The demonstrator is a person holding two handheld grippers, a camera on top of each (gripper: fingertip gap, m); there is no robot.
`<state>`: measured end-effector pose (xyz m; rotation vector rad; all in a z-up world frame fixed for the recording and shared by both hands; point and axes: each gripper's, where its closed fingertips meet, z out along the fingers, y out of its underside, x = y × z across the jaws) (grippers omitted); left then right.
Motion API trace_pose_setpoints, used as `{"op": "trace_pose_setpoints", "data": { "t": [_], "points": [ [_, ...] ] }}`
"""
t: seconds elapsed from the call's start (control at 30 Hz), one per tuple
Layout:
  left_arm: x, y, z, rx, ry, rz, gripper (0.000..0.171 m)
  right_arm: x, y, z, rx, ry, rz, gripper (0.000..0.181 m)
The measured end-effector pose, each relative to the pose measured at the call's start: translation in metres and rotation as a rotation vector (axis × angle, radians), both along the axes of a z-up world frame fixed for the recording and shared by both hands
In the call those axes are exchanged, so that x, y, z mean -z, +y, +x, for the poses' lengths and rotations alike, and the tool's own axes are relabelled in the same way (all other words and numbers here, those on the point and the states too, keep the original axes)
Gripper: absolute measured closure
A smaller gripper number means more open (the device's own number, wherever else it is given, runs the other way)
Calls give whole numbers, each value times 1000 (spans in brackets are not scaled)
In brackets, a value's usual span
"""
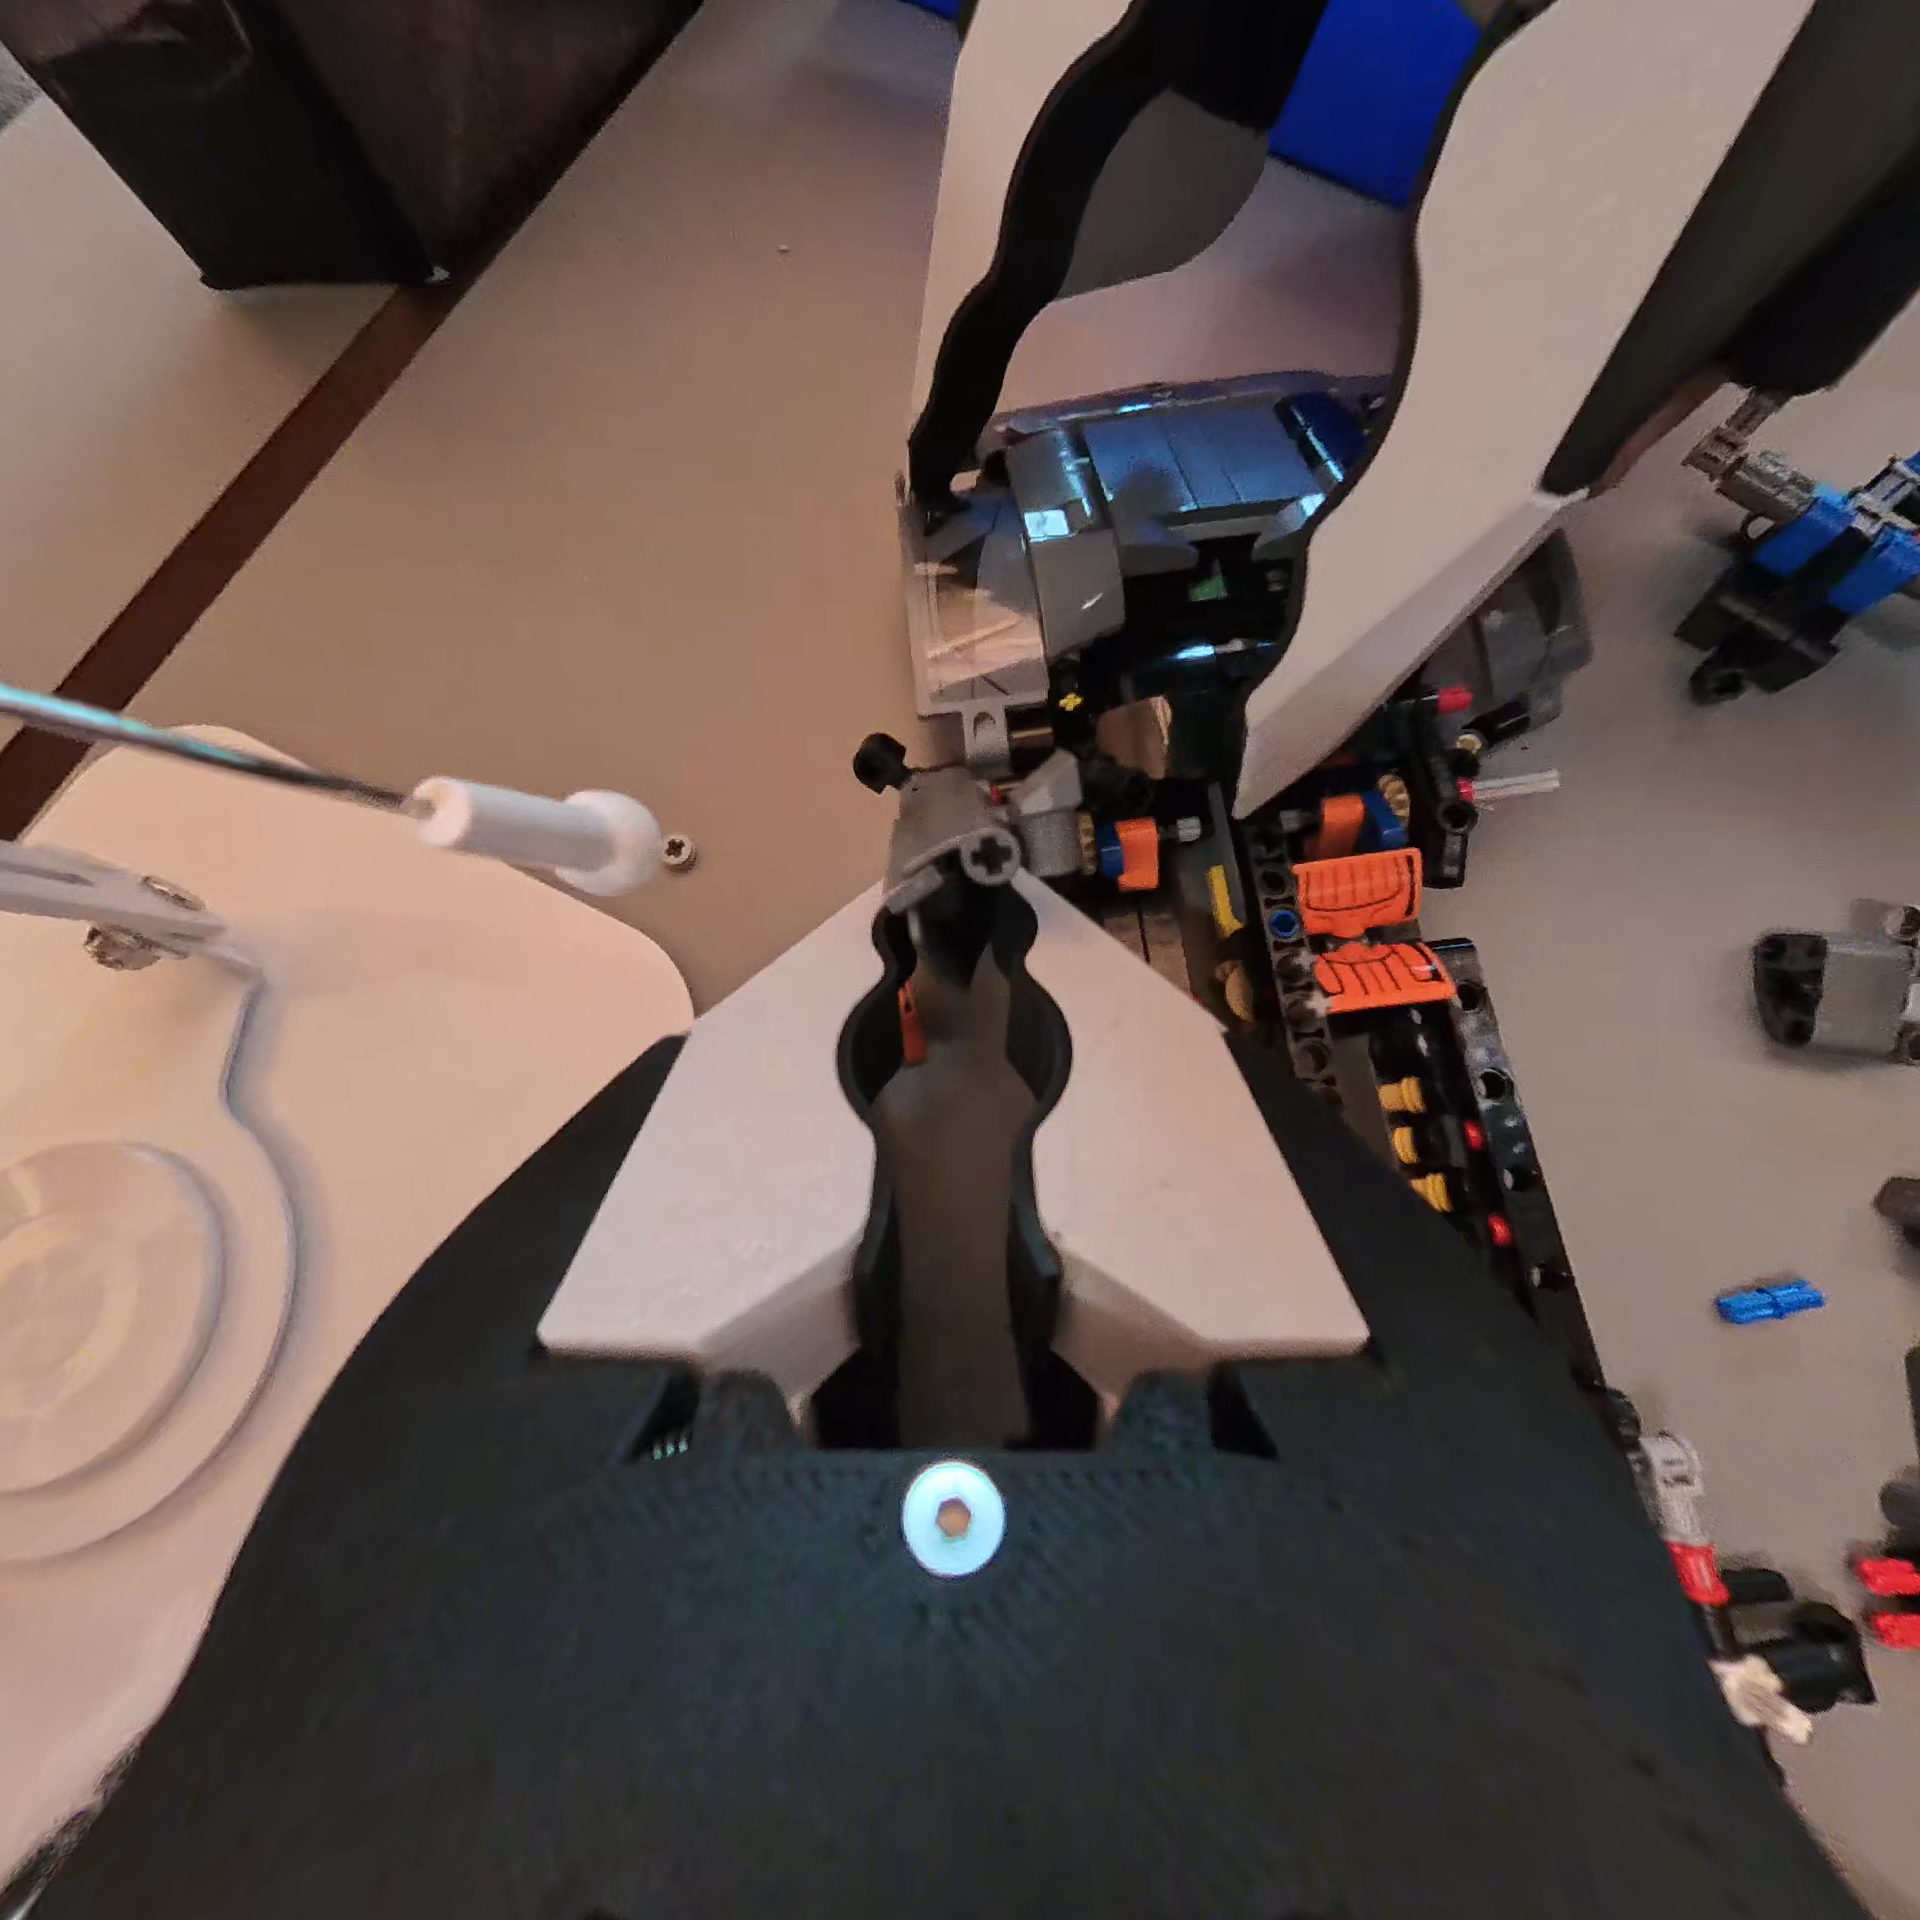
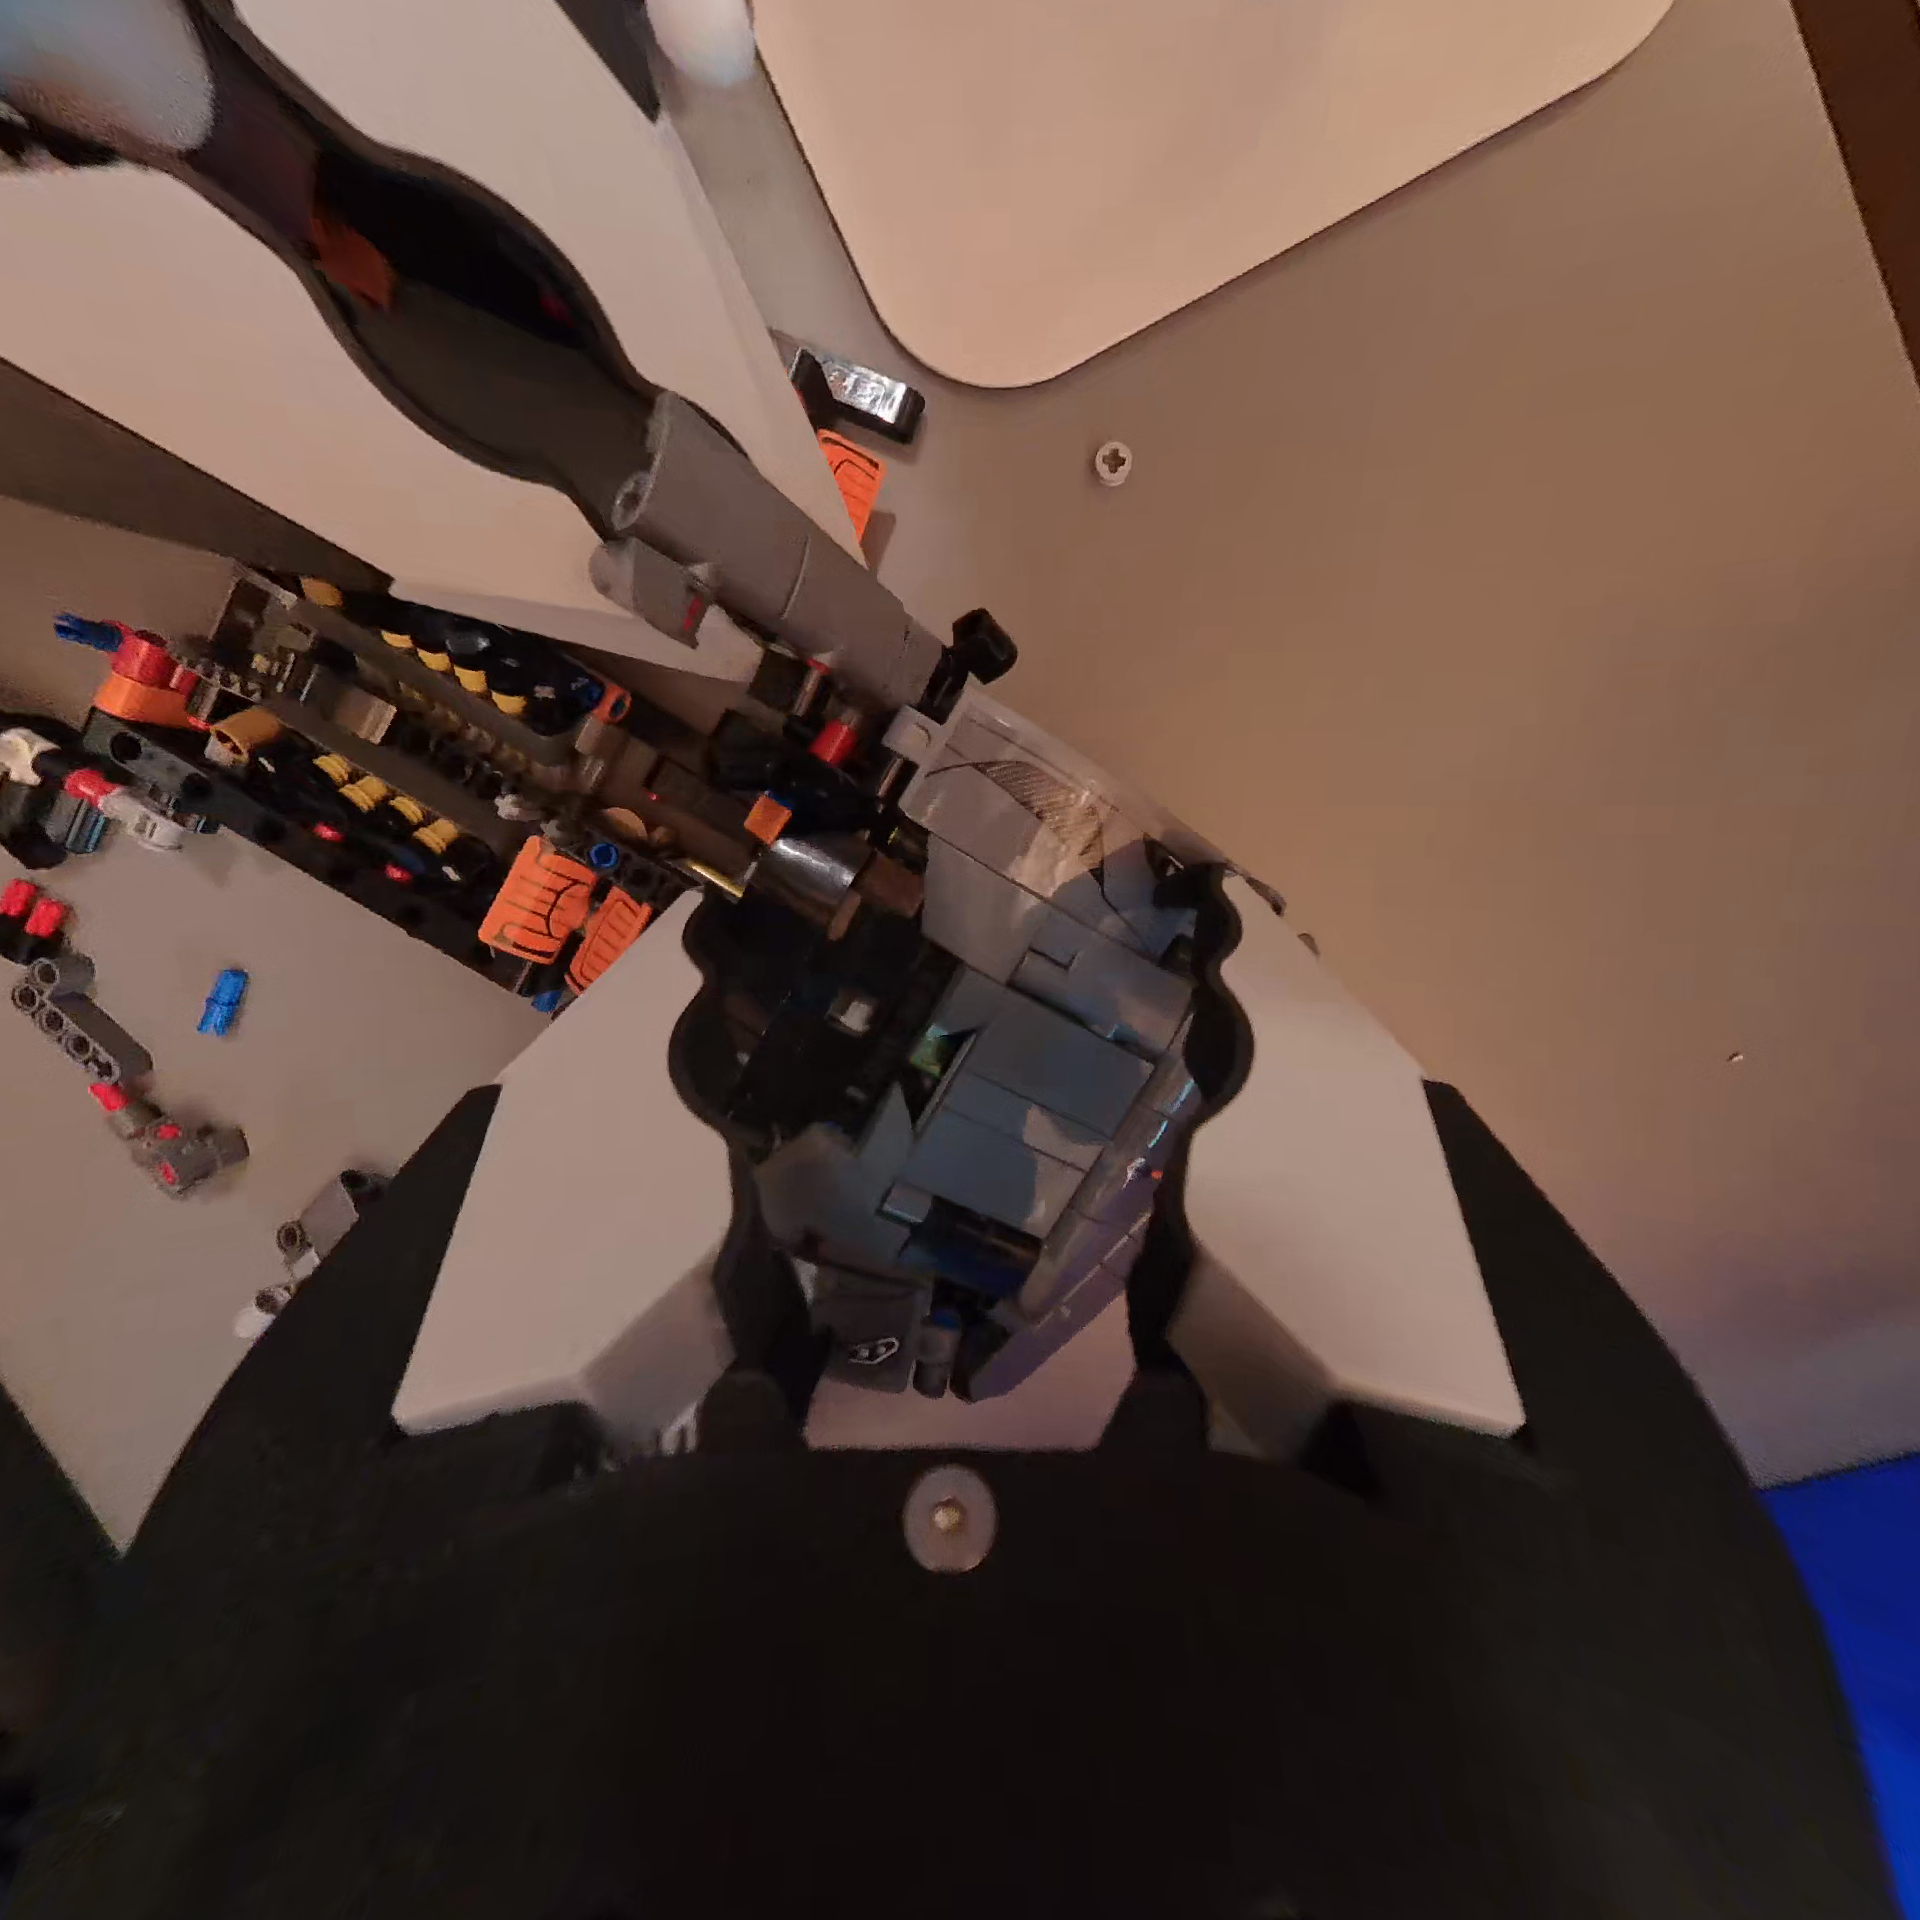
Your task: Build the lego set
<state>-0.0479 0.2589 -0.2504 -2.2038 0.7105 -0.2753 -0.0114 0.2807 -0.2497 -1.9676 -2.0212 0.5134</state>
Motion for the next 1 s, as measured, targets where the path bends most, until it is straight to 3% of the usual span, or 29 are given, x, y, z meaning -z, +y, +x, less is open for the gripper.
{"op": "trace_pose_setpoints", "data": {
  "t": [0.1, 0.17, 0.3, 0.47, 0.53, 0.6, 0.67, 0.73, 0.9, 1.0],
  "points": [
    [0, 0, 0, -7, 53, 13, 161, 1, 2, -3, 22, -10, 16, 96],
    [-1, 1, -1, -9, 213, 64, 164, 1, 2, -2, 20, -9, 17, 96],
    [-3, 5, -6, -75, 280, 82, 164, 2, 2, -4, 30, -11, 31, 99],
    [-6, 6, -8, -1, 525, 224, 162, 1, 1, -4, 22, -1, 31, 100],
    [-4, 8, -16, -1, 476, 218, 164, 1, 1, -7, 25, 21, 26, 102],
    [-2, 10, -15, -3, 320, 178, 165, 1, 2, -7, 34, 21, 24, 102],
    [-2, 9, -15, 1, 320, 175, 165, 1, 2, -7, 30, 27, 22, 101],
    [-1, 12, -17, -34, 227, 129, 165, 1, 2, -8, 33, 27, 24, 101],
    [-5, 12, -18, 21, 480, 221, 164, 1, 1, -7, 26, 20, 26, 101],
    [-6, 9, -15, 87, 498, 247, 165, 1, -1, -6, 1, 23, 25, 101]
  ]
}}
